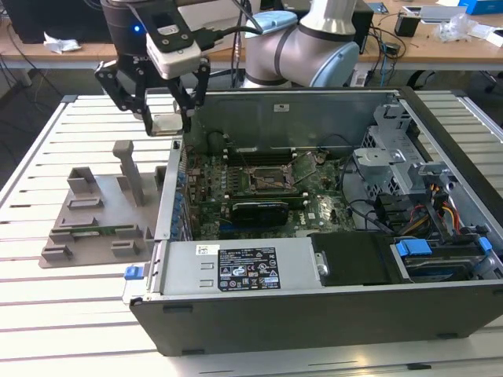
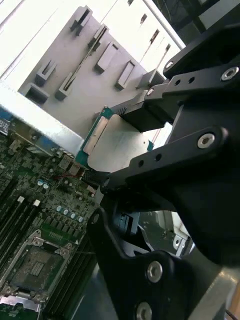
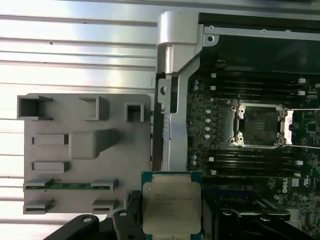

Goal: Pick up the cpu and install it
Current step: 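Pick up the cpu and move it towards the insertion slot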

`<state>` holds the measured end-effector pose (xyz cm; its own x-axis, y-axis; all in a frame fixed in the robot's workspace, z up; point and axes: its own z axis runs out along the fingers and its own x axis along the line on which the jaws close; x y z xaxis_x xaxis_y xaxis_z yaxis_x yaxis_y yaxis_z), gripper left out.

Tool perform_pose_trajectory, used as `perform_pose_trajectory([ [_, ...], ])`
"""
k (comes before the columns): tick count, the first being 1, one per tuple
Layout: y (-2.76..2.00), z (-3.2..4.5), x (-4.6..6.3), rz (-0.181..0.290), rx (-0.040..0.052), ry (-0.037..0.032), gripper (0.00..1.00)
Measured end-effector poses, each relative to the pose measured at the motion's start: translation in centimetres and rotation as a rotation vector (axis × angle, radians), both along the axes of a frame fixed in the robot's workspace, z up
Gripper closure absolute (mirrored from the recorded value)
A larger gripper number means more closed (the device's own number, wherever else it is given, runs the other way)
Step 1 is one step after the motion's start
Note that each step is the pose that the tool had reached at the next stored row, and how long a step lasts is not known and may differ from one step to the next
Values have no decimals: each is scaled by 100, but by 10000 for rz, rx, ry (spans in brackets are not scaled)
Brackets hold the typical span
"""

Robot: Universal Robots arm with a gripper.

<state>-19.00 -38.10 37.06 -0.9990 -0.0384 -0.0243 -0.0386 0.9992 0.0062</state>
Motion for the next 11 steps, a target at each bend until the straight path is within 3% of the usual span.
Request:
perform_pose_trajectory([
  [4,0,-7,90,2,0,1,45],
  [8,10,-30,256,2,-1,6,45],
  [11,34,-121,397,0,-6,42,45],
])
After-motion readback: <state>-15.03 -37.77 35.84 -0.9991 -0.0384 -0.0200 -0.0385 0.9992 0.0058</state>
